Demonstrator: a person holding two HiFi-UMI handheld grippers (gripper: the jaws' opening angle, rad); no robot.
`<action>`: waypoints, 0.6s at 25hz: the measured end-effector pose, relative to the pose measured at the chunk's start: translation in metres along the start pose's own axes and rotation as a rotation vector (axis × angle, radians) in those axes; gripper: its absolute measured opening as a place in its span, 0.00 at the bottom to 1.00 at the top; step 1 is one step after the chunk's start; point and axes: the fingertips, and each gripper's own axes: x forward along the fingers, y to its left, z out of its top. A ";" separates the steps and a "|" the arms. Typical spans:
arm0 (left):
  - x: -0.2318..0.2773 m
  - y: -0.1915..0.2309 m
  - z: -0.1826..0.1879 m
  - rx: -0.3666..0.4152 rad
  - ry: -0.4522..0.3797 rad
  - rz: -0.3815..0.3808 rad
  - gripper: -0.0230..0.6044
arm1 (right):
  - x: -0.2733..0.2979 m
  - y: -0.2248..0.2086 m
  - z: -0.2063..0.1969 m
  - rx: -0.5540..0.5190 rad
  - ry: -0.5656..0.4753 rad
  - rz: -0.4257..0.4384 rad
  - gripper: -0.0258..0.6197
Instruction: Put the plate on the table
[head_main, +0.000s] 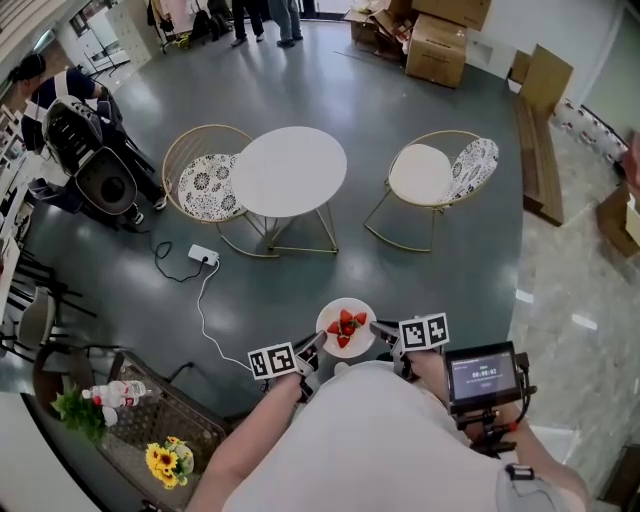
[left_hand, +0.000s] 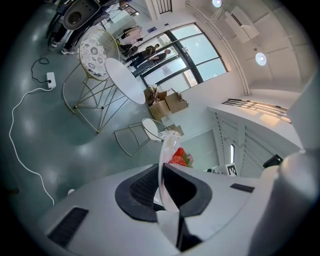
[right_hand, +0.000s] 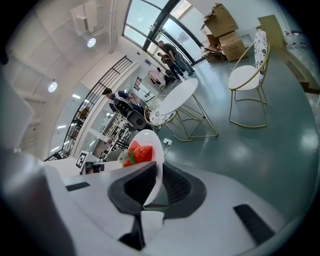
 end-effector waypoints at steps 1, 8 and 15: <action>-0.001 -0.001 0.000 0.001 0.000 -0.002 0.06 | -0.001 0.001 0.000 -0.002 -0.001 -0.001 0.08; -0.002 -0.001 0.003 0.003 0.001 -0.009 0.06 | 0.000 0.004 0.001 -0.001 -0.012 -0.004 0.08; 0.010 0.002 0.004 -0.024 0.003 0.015 0.06 | 0.001 -0.009 0.008 0.027 -0.012 0.016 0.08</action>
